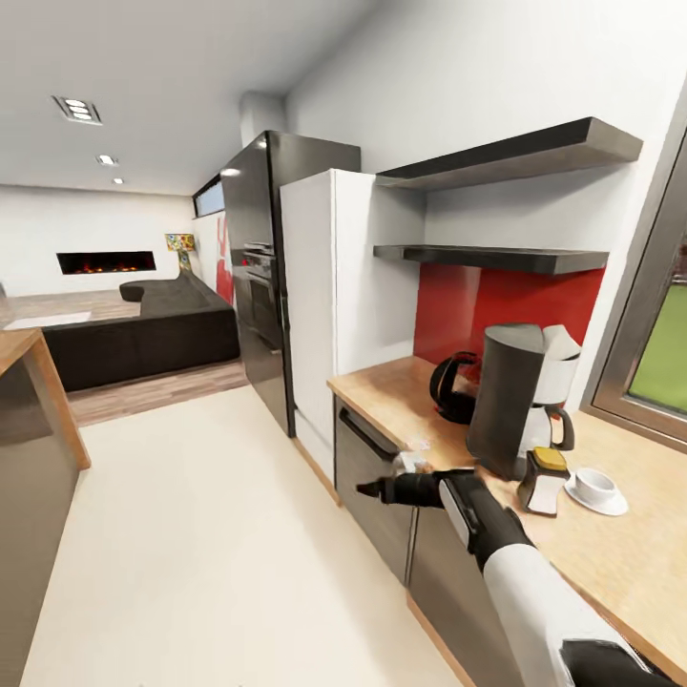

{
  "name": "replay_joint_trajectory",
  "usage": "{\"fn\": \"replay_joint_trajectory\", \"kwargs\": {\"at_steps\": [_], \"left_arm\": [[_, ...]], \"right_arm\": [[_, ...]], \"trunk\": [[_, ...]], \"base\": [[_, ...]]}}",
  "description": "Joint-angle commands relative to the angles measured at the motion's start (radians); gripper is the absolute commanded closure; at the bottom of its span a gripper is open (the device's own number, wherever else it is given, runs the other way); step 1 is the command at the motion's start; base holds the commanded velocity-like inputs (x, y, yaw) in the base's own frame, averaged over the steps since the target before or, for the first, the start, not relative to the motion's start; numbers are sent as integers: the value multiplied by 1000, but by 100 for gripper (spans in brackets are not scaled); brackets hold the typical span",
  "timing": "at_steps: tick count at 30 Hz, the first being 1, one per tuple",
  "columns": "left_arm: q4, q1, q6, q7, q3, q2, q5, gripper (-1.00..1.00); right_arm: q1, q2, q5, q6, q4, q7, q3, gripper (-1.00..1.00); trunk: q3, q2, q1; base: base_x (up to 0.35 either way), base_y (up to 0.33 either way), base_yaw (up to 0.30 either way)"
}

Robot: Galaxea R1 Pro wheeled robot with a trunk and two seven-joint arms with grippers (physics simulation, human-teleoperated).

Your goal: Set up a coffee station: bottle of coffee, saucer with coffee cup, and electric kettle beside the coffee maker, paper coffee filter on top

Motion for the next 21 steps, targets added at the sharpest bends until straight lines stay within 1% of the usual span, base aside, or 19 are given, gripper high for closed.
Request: {"fn": "replay_joint_trajectory", "kwargs": {"at_steps": [1,3,4,5,6,8,9,10,11,12,13,14,16,17,19,20,21], "left_arm": [[-4,1,6,0,6,-1,-2,-100],[-4,1,6,0,6,-3,-2,-100],[-4,1,5,0,6,-4,-3,-100],[-4,1,5,0,5,-6,-4,-100],[-4,1,5,0,5,-6,-4,-100],[-4,1,4,0,5,-6,-5,-100],[-4,1,4,-1,5,-7,-5,-100],[-3,1,4,-1,4,-6,-5,-100],[-3,1,4,-1,4,-6,-5,-100],[-3,1,4,-1,3,-6,-5,-100],[-3,1,4,-1,3,-7,-6,-100],[-3,1,4,-2,2,-7,-6,-100],[-3,1,4,-2,1,-8,-6,-100],[-3,1,4,-3,1,-8,-6,-100],[-3,1,4,-3,0,-8,-6,-100],[-3,1,4,-3,0,-8,-7,-100],[-3,1,4,-3,0,-7,-7,-100]], "right_arm": [[-1,3,8,-19,58,10,-8,-100],[-1,7,10,-71,144,10,-7,-100],[-1,9,12,-112,193,10,0,-100],[-1,11,18,-174,261,10,20,-100],[-1,12,25,-211,300,9,36,-100],[-1,12,37,-263,375,6,58,-100],[-1,10,45,-289,441,3,66,-100],[-1,7,49,-307,489,-3,69,-100],[-1,5,51,-317,513,-10,71,-100],[1,-1,55,-364,570,-51,73,-100],[22,-10,57,-408,597,-111,75,-100],[64,-15,58,-438,611,-183,76,-100],[124,-19,58,-457,619,-299,76,-100],[140,-19,58,-460,620,-328,76,-100],[200,-19,58,-466,623,-441,76,-100],[214,-19,58,-467,624,-466,76,-100],[242,-18,58,-468,624,-510,76,-100]], "trunk": [[0,-1,0],[0,-1,0],[0,-1,0],[0,-1,0],[0,-1,0],[0,-1,0],[0,-1,0],[0,-1,0],[0,-1,0],[0,-1,0],[0,-1,0],[0,-1,0],[0,-1,0],[0,-1,0],[0,-1,0],[0,-1,0],[0,-1,0]], "base": [[0,0,278],[0,0,278],[0,0,278],[0,0,278],[0,0,278],[0,0,278],[0,0,278],[0,0,278],[0,0,278],[0,0,278],[0,0,278],[0,0,278],[0,0,278],[0,0,278],[0,0,278],[0,0,278],[0,0,278]]}}
